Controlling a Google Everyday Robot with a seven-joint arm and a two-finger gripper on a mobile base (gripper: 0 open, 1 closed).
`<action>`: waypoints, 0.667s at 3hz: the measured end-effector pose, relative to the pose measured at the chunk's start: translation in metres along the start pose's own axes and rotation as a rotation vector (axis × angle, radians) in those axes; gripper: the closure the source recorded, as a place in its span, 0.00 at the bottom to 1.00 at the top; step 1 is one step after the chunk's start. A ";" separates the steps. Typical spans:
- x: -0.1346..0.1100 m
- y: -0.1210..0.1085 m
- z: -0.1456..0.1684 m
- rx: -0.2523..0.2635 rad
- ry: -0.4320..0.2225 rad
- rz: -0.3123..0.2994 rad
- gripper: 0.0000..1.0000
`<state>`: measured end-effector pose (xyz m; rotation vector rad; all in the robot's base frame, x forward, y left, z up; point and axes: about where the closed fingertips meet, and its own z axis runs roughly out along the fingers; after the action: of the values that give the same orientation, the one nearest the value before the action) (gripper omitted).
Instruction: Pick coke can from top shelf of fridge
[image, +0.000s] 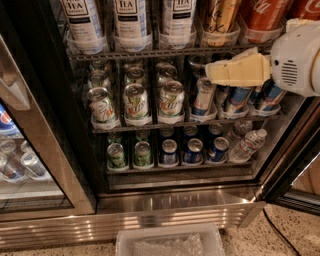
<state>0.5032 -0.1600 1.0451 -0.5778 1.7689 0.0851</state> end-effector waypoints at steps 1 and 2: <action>-0.006 -0.003 0.001 0.049 -0.020 -0.017 0.00; -0.013 -0.012 -0.003 0.124 -0.053 -0.011 0.00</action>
Offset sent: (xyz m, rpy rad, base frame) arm 0.0147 -0.0142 0.0180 0.0070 -0.1324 -0.1773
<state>0.5079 -0.1669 1.0607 -0.4915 1.7058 -0.0162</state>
